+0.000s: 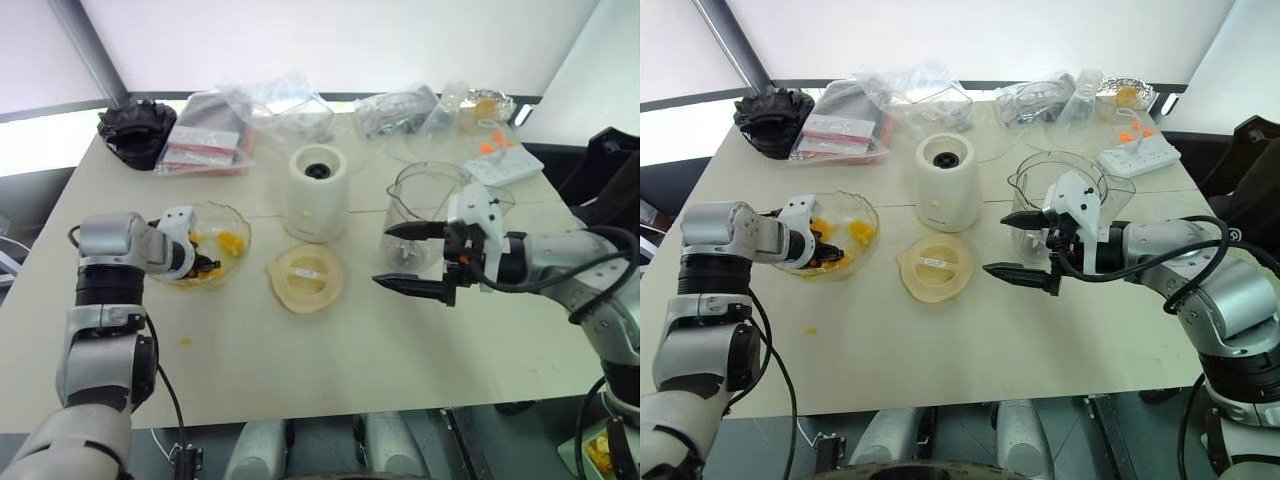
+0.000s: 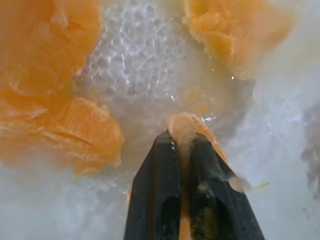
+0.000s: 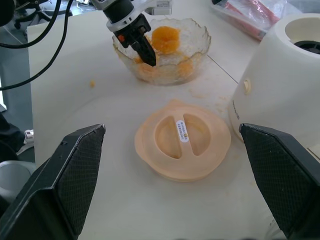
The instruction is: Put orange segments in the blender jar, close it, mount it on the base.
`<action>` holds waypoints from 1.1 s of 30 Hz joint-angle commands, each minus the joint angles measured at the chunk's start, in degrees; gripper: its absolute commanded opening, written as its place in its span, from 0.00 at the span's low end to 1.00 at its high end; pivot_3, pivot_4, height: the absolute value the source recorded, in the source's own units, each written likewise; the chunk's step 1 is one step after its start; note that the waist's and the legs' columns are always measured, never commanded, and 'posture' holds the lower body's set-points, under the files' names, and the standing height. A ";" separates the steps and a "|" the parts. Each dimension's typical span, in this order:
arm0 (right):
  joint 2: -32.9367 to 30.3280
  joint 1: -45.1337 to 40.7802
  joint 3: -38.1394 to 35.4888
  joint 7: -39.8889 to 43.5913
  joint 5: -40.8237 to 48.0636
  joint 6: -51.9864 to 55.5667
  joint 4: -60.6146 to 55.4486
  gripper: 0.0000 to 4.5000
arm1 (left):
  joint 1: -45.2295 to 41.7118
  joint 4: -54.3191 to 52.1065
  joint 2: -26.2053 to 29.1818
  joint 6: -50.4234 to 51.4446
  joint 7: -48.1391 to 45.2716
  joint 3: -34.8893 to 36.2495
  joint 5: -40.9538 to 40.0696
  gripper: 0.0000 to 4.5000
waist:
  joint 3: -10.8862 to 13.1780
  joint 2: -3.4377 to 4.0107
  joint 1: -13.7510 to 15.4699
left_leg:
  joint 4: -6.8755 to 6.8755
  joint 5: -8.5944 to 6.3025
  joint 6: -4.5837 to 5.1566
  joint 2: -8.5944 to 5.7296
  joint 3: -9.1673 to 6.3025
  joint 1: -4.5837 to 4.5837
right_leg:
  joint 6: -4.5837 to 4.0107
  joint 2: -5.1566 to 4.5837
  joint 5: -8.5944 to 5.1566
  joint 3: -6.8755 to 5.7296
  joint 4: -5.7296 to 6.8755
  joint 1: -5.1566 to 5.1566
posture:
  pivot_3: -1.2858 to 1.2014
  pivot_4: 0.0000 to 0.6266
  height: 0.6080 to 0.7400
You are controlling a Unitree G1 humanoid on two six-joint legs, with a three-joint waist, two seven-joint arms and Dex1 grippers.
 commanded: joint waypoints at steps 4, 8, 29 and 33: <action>0.26 -1.40 -0.35 0.37 -0.50 -1.01 -0.36 1.00 | 0.68 -3.31 0.57 0.94 0.81 3.36 0.12 0.07 | 0.00 0.00 -0.02 | 0.00 0.00 0.00 0.00 0.00 0.00 | 0.00 0.00 0.00 0.00 0.01 -0.01 | 0.52 0.24 1.00; 0.29 -1.67 -0.15 0.46 -0.77 -1.16 -0.02 1.00 | 1.13 -6.91 -0.40 2.51 1.97 7.98 -0.41 0.07 | 0.00 0.00 -0.05 | 0.00 0.00 0.00 0.01 0.00 -0.01 | 0.00 -0.01 0.00 0.01 0.13 -0.09 | 0.52 0.24 1.00; 0.44 -1.53 -0.01 1.05 -1.41 -0.86 0.46 1.00 | 5.25 -35.85 -8.60 7.07 4.34 34.09 -10.80 0.07 | 0.02 -0.07 0.01 | 0.09 0.09 -0.15 -0.05 0.01 -0.01 | 0.00 -0.11 0.00 0.01 0.35 -0.14 | 0.52 0.24 1.00; 0.58 -0.99 -0.49 0.43 -1.32 -0.82 0.15 1.00 | 2.63 -33.92 -9.22 4.35 4.43 34.23 -11.19 0.07 | 0.02 -0.08 -0.02 | 0.09 0.09 -0.15 -0.08 0.02 -0.01 | 0.00 -0.10 0.00 0.02 0.35 -0.14 | 0.52 0.24 1.00</action>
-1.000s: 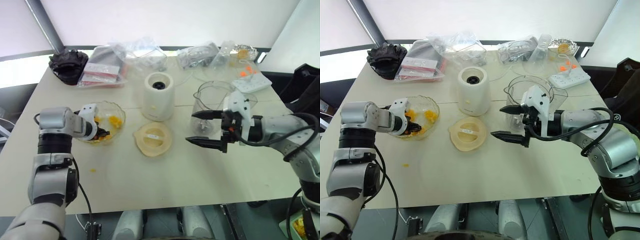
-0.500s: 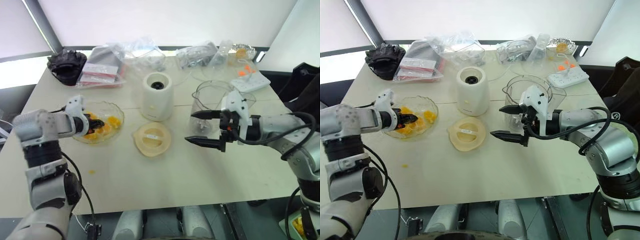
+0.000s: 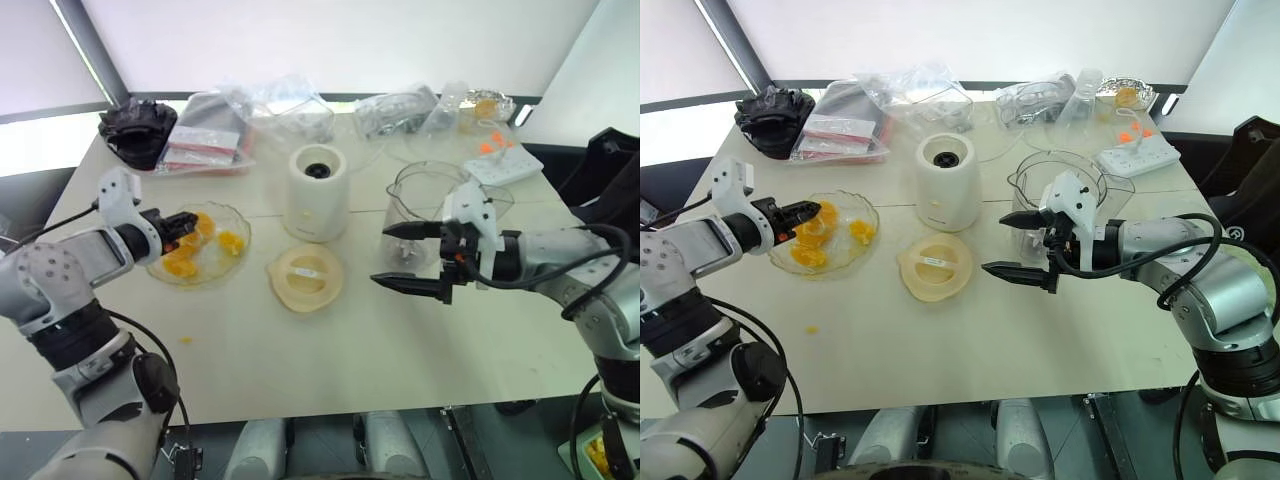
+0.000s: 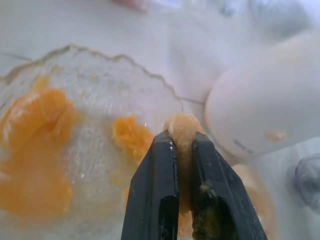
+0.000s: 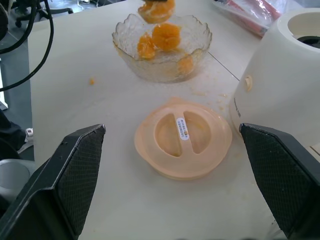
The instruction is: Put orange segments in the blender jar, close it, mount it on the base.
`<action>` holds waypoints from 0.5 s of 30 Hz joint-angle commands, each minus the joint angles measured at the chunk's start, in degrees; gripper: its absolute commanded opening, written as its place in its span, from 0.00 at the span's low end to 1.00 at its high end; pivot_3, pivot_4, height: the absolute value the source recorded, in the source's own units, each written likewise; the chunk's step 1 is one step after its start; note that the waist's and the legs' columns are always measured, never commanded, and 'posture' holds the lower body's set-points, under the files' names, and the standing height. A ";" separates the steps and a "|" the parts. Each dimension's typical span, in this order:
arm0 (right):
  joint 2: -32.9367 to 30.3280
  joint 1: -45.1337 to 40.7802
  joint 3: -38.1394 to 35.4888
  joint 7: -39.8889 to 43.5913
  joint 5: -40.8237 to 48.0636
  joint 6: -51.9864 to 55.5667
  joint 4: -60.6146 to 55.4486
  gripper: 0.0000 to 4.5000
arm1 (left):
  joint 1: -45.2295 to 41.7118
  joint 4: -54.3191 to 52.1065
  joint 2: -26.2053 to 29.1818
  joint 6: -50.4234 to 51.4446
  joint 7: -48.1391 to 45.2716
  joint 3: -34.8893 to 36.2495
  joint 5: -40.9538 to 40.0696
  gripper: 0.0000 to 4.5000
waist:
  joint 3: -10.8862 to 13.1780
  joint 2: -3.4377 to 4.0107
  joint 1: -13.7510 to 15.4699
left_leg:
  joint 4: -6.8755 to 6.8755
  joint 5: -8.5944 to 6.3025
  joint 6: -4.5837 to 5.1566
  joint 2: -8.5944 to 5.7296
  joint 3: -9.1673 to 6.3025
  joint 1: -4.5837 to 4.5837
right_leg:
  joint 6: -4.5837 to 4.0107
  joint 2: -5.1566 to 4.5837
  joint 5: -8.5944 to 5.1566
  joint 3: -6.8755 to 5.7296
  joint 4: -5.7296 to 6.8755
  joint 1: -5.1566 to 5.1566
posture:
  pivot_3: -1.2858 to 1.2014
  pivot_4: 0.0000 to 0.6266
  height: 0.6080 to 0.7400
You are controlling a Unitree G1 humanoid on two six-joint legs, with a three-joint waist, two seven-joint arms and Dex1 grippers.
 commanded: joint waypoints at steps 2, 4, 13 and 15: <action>0.06 0.37 -2.02 -0.88 0.52 -0.49 -2.01 1.00 | -4.63 0.74 0.09 -2.95 -1.36 -0.29 -1.98 0.07 | 0.02 -0.03 0.00 | 0.00 0.00 0.00 0.00 0.00 0.00 | 0.00 0.02 0.00 -0.01 0.00 0.00 | 0.52 0.24 1.00; -0.04 1.96 -3.29 -2.04 1.40 0.23 -3.67 1.00 | -9.81 3.32 -0.03 -5.03 -3.13 -2.50 -3.60 0.07 | 0.12 -0.21 0.31 | 0.01 0.01 -0.01 -0.02 0.00 0.00 | 0.00 0.02 0.00 -0.01 0.00 0.00 | 0.52 0.24 1.00; 1.23 10.51 -11.03 -11.23 3.75 2.44 -11.70 1.00 | -33.56 28.20 0.96 -24.20 -17.24 -20.40 -2.68 0.07 | 0.17 -0.31 1.54 | 0.10 0.13 -0.22 -0.09 -0.04 -0.27 | 0.01 0.12 0.01 -0.18 -0.04 -0.05 | 0.52 0.24 1.00; 1.83 12.35 -12.10 -13.26 4.05 2.69 -13.52 1.00 | -37.86 34.70 0.38 -28.90 -21.08 -23.52 -1.97 0.07 | 0.17 -0.30 1.37 | 0.15 0.14 -0.24 -0.09 -0.07 -0.42 | 0.01 0.13 0.01 -0.22 -0.09 -0.14 | 0.52 0.24 1.00</action>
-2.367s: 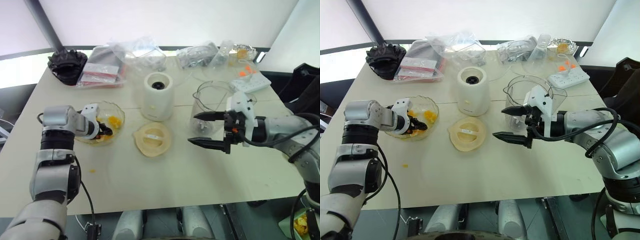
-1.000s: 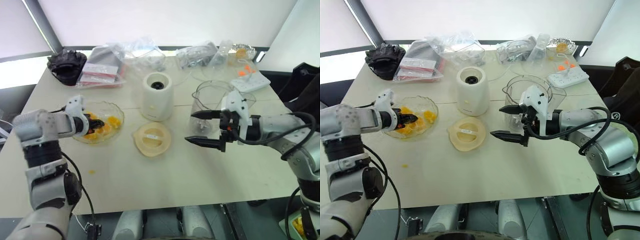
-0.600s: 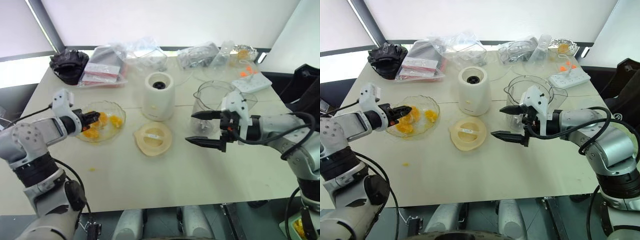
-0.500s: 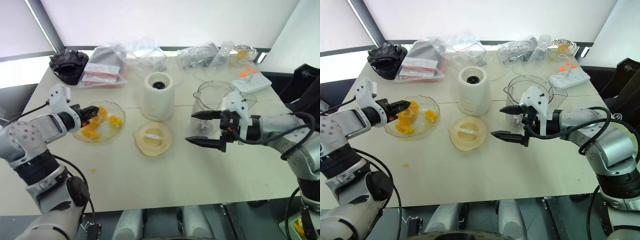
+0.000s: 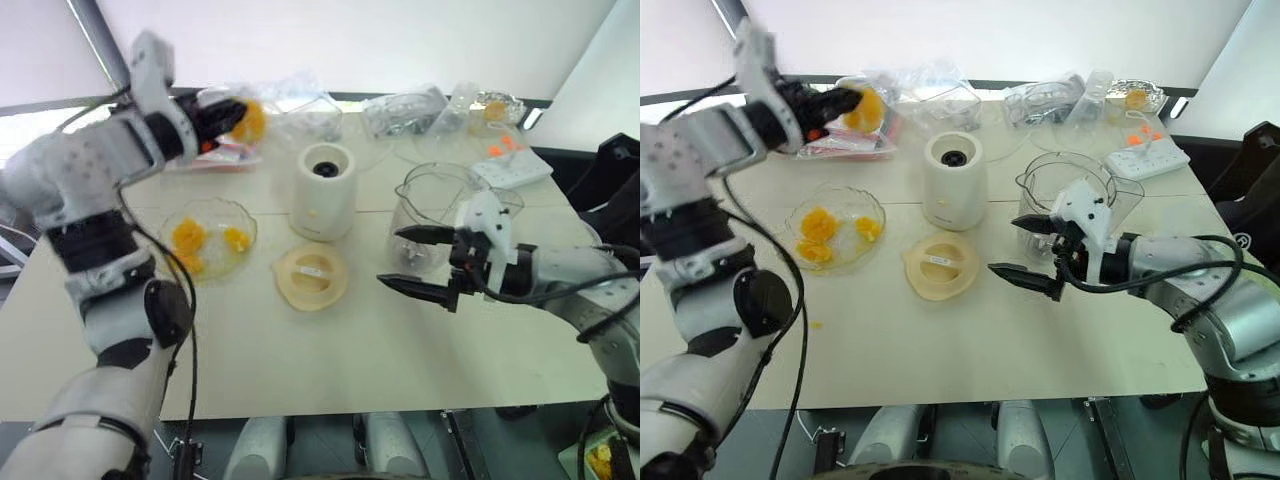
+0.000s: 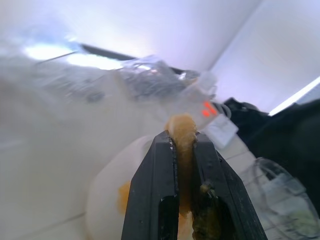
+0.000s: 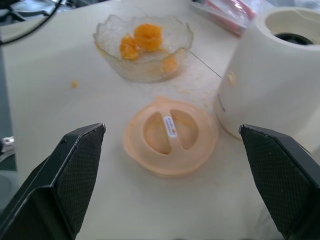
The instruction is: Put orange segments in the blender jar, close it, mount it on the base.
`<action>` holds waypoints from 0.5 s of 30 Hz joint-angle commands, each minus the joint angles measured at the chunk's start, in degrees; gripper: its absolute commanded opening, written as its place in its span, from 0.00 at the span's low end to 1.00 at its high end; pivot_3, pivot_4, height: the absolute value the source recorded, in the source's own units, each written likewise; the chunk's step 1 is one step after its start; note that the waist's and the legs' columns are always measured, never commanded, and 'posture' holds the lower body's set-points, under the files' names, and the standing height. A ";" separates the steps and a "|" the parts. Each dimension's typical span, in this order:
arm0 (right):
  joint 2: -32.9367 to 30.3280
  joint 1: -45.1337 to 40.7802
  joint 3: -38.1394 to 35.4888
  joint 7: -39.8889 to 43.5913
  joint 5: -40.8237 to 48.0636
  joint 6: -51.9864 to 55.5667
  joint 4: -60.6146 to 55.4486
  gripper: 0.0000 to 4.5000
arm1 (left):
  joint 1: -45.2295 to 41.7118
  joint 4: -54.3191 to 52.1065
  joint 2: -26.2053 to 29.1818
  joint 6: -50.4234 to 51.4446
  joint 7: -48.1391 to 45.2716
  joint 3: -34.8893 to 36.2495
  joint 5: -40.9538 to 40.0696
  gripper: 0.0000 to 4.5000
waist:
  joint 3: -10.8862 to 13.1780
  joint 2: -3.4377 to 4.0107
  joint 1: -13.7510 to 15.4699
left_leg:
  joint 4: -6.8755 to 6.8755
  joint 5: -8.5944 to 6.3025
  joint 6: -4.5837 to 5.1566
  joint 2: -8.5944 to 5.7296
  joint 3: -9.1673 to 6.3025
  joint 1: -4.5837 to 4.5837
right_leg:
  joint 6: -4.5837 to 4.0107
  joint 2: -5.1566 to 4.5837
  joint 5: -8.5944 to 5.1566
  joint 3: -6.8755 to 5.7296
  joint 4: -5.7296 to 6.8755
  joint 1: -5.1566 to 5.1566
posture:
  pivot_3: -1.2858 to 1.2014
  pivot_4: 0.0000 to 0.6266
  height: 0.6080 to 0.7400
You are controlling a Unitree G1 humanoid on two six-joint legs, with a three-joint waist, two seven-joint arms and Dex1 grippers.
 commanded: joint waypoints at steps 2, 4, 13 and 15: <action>1.66 4.50 -5.09 -5.54 1.55 0.35 -6.49 1.00 | -11.12 13.84 -3.43 -13.59 -10.54 -7.40 1.43 0.07 | 0.00 0.01 -0.14 | -0.01 0.00 0.01 0.00 0.03 -0.02 | 0.01 -0.02 0.00 0.02 -0.04 0.00 | 0.52 0.24 1.00; 2.82 7.53 -7.07 -8.46 2.19 0.67 -9.17 1.00 | -15.51 20.74 -6.64 -19.39 -15.14 -9.87 2.40 0.07 | 0.00 0.01 0.04 | -0.02 0.00 0.01 -0.01 0.02 -0.06 | 0.01 -0.01 0.00 0.00 -0.06 -0.01 | 0.52 0.24 1.00; 6.97 19.82 -13.81 -19.23 4.69 1.57 -20.18 1.00 | -23.13 42.32 -17.53 -34.99 -27.06 -15.16 7.86 0.07 | -0.01 0.08 -0.45 | 0.00 -0.05 0.13 0.08 0.02 -0.17 | 0.05 0.15 0.01 -0.01 -0.17 -0.08 | 0.52 0.24 1.00; 7.65 22.69 -16.34 -21.05 5.90 1.40 -22.18 1.00 | -22.78 45.47 -19.84 -38.05 -28.83 -15.93 9.41 0.07 | 0.00 0.07 -0.33 | 0.02 -0.05 0.13 0.08 0.04 -0.18 | 0.05 0.14 0.01 0.01 -0.16 -0.08 | 0.52 0.24 1.00</action>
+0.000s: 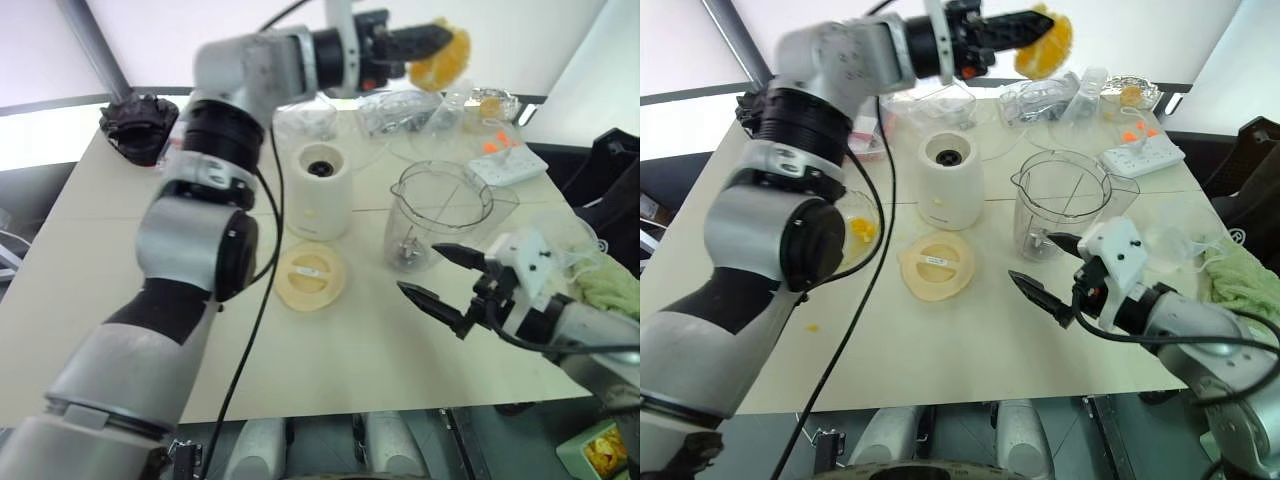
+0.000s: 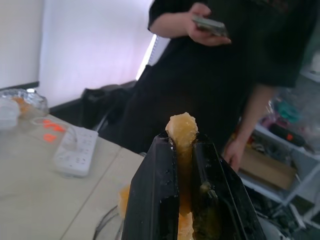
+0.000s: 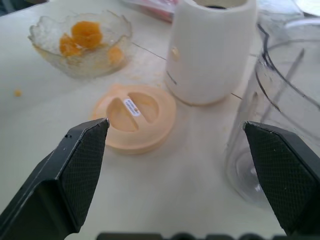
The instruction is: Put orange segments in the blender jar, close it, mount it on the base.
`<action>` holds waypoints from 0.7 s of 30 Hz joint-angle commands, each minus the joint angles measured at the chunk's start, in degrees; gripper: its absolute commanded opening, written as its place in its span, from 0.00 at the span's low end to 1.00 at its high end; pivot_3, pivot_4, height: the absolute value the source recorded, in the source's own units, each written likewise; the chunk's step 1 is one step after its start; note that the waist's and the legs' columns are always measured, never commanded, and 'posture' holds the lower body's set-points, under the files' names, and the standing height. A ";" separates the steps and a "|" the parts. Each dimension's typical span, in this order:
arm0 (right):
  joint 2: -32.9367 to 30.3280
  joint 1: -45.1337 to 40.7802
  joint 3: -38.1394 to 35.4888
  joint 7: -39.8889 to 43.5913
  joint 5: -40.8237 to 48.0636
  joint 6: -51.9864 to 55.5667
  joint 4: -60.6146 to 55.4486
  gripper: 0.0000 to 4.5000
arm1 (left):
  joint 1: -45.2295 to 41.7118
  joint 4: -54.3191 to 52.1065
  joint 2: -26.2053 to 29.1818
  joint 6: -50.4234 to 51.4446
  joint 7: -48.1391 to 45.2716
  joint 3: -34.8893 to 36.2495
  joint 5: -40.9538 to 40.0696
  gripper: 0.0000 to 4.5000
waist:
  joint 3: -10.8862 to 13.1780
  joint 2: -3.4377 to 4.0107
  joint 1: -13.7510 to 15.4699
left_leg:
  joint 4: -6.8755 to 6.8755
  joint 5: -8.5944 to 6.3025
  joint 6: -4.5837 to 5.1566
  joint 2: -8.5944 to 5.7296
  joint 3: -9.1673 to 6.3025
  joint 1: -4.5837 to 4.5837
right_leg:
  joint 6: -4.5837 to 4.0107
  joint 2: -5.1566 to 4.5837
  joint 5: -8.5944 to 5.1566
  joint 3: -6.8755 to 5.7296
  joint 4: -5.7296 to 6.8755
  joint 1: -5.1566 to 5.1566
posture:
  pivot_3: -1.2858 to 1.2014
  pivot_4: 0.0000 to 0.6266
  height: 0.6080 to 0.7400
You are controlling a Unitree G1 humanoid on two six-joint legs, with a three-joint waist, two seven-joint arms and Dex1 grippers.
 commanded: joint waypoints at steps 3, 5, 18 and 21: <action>1.14 7.16 -5.65 -6.56 3.87 -2.38 -7.02 1.00 | -0.67 6.27 -4.29 -7.12 -4.70 -2.33 4.40 0.07 | 0.01 -0.01 0.36 | 0.09 -0.01 0.01 -0.01 -0.01 -0.06 | 0.01 -0.02 0.00 0.00 -0.01 0.00 | 0.52 0.24 1.00; 0.07 9.41 -6.14 -8.68 5.25 -4.31 -7.26 1.00 | 0.09 7.75 -5.38 -8.65 -5.61 -3.09 6.09 0.07 | 0.01 0.01 0.31 | 0.24 -0.06 0.10 -0.01 -0.01 -0.13 | 0.02 -0.01 0.01 -0.01 0.00 0.00 | 0.52 0.24 1.00; -8.66 18.29 -6.60 -17.85 12.43 -14.61 -7.26 1.00 | 3.81 10.78 -6.14 -14.47 -3.57 -1.11 9.97 0.78 | 0.01 -0.01 0.41 | 0.57 -0.18 0.31 0.01 0.02 -0.19 | 0.12 -0.03 0.06 0.05 0.04 0.06 | 0.52 0.24 1.00; -9.37 18.95 -6.57 -18.65 12.88 -15.23 -7.26 1.00 | 3.76 10.82 -6.22 -14.42 -3.32 0.13 9.54 1.00 | 0.01 -0.01 0.42 | 0.60 -0.18 0.32 0.02 0.01 -0.19 | 0.13 -0.02 0.06 0.04 0.06 0.06 | 0.52 0.24 1.00</action>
